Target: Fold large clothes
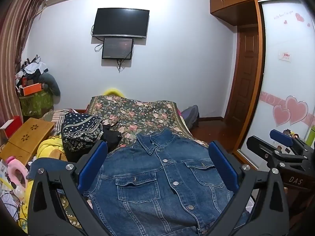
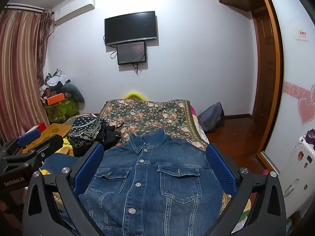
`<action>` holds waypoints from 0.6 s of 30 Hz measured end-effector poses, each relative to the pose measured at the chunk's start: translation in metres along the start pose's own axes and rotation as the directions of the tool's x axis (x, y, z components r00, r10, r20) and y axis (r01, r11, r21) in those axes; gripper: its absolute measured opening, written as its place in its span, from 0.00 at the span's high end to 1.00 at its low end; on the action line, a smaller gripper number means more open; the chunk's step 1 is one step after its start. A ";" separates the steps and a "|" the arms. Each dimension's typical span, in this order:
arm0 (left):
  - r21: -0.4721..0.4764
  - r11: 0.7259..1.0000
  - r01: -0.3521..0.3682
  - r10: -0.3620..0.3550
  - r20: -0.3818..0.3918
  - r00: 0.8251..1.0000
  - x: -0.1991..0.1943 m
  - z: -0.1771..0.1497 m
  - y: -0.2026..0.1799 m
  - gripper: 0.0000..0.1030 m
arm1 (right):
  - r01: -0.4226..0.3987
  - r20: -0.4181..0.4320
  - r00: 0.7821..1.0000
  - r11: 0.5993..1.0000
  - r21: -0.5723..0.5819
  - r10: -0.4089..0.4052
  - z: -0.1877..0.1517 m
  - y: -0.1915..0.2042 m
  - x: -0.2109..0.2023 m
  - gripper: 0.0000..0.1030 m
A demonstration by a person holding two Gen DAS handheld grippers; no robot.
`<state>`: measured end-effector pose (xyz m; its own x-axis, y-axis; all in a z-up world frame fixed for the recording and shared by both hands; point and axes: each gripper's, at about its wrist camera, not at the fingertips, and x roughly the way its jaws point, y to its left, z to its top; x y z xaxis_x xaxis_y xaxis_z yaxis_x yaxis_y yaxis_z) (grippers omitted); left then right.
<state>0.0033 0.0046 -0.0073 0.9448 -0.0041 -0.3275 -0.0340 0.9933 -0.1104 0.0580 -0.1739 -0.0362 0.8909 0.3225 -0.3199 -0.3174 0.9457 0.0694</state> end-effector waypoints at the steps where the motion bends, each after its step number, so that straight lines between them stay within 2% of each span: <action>1: 0.001 1.000 -0.001 0.001 0.000 1.000 0.000 0.000 0.000 0.00 | -0.001 0.000 1.000 1.000 0.001 0.001 -0.001 0.000 0.000 0.00; 18: 0.004 1.000 -0.008 0.008 -0.011 1.000 0.002 0.002 -0.001 0.00 | -0.006 0.000 1.000 1.000 0.007 0.006 -0.002 0.000 -0.001 0.00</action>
<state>0.0060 0.0040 -0.0064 0.9409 0.0023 -0.3388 -0.0399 0.9938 -0.1038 0.0562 -0.1744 -0.0374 0.8890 0.3282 -0.3194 -0.3206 0.9440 0.0777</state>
